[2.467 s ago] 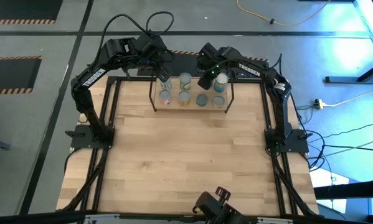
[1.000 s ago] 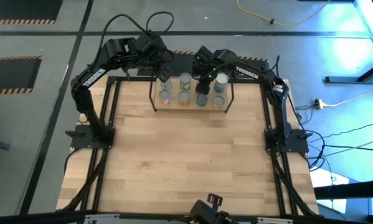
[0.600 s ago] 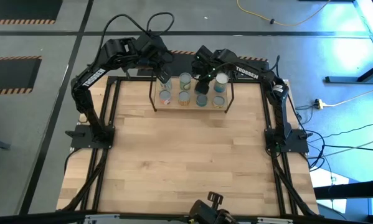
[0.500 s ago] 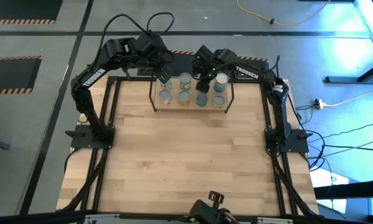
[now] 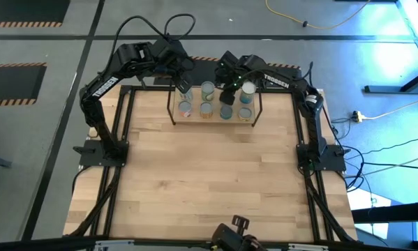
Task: Pick and place cans onto a shelf
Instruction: Adjust the left light blue can
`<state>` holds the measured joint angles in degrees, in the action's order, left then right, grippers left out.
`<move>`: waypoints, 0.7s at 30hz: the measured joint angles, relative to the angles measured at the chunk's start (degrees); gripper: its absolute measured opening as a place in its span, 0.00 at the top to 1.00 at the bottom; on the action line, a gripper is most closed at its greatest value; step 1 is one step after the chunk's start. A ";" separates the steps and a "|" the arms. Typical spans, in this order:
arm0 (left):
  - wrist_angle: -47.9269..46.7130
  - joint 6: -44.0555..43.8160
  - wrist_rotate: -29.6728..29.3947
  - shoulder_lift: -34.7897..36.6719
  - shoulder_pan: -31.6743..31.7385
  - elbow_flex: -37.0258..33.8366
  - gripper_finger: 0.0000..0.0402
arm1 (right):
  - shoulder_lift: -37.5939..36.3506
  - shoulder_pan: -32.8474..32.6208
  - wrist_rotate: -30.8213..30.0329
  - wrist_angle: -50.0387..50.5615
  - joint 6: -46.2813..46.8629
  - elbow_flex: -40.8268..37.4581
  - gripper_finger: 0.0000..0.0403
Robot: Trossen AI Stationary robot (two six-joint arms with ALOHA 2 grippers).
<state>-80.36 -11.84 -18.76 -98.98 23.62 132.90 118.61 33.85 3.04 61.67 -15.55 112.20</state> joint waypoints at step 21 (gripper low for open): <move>0.00 0.00 0.02 0.00 0.00 0.00 1.00 | 0.98 -0.28 0.06 0.90 0.02 -0.07 0.96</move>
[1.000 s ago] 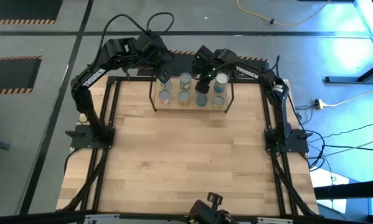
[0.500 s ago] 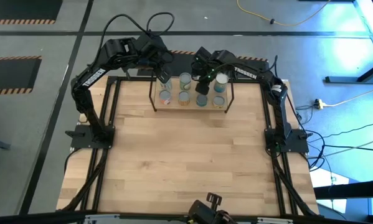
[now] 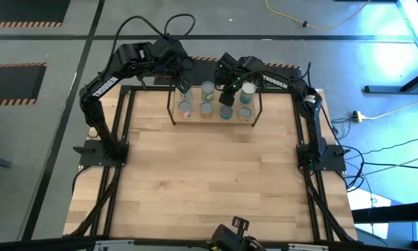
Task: Pick and place cans onto a shelf
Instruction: Adjust the left light blue can
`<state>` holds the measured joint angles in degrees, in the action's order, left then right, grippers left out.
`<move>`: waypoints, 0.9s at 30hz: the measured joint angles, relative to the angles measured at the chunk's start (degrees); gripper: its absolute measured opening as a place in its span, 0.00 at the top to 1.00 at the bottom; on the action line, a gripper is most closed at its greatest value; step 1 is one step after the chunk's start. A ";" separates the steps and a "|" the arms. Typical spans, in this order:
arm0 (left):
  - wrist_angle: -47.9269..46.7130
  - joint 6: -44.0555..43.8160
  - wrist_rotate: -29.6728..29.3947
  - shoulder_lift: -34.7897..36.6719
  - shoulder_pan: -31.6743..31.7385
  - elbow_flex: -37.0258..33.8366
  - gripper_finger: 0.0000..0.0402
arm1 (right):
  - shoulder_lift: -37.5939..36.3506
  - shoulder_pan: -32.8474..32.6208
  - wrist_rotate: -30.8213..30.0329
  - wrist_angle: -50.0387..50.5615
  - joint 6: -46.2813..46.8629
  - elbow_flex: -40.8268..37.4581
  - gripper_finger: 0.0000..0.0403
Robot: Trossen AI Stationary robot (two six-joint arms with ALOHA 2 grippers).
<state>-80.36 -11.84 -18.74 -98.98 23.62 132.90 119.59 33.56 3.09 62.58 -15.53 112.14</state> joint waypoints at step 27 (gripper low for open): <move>0.00 0.00 0.00 0.00 0.00 0.00 1.00 | 0.09 0.00 2.60 0.49 0.07 0.02 0.94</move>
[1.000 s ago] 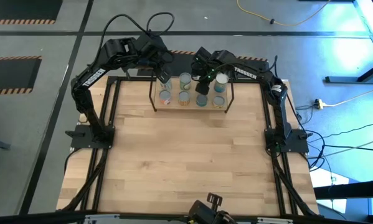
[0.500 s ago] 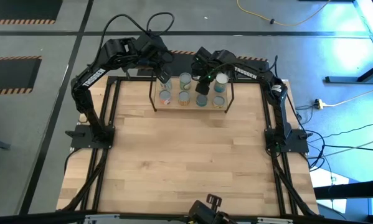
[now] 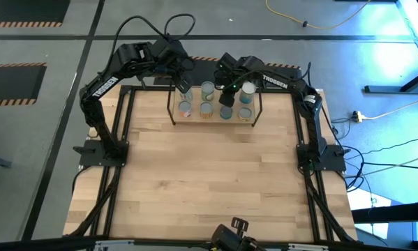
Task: Pick and place cans onto a shelf
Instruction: Adjust the left light blue can
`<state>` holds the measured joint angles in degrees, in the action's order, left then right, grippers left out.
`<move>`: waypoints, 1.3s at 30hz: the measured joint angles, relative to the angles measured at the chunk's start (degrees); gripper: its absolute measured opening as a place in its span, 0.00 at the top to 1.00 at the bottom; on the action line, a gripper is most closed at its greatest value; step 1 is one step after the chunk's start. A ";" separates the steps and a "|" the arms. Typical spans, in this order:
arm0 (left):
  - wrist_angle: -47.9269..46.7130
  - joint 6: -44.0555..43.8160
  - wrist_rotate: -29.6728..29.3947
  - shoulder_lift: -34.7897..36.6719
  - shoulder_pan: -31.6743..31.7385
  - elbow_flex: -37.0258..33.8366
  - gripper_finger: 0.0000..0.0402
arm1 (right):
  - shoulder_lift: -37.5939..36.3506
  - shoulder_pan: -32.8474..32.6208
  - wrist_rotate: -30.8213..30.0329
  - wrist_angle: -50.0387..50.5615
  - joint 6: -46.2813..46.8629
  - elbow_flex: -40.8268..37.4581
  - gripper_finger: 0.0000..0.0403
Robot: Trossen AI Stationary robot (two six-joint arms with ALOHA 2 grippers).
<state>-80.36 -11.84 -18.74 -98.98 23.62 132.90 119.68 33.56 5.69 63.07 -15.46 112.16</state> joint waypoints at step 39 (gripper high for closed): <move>0.02 0.00 -0.02 0.00 -0.02 0.00 1.00 | 0.16 0.00 -0.22 -0.01 -0.30 0.78 0.91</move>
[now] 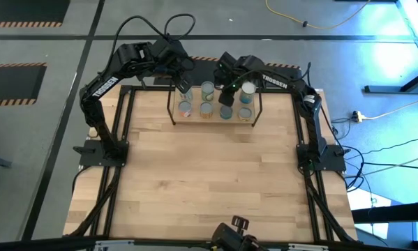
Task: Pick and place cans onto a shelf
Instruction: Adjust the left light blue can, then return to Home Position
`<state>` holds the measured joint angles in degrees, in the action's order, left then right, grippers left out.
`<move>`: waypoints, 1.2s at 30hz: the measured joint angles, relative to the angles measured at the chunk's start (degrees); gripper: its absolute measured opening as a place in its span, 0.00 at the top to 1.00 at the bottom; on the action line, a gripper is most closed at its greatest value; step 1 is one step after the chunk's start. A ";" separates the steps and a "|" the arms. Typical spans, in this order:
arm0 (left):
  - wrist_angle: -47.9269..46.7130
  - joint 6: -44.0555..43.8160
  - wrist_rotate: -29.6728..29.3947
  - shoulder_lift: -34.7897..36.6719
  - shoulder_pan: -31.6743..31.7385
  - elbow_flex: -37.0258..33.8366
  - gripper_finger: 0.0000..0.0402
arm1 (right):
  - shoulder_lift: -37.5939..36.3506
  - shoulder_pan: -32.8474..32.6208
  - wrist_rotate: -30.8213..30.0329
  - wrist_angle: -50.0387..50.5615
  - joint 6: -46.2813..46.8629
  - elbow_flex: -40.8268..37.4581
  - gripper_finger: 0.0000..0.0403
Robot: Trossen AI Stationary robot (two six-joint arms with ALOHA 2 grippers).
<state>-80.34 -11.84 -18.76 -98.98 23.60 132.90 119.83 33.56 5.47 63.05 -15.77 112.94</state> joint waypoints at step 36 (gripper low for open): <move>-1.14 6.43 6.29 8.31 -2.08 0.03 1.00 | -18.05 0.28 -10.38 23.03 -0.71 21.45 0.91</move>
<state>-81.47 -5.41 -12.47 -90.67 21.52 132.93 101.79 33.85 -4.91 86.08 -16.48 134.39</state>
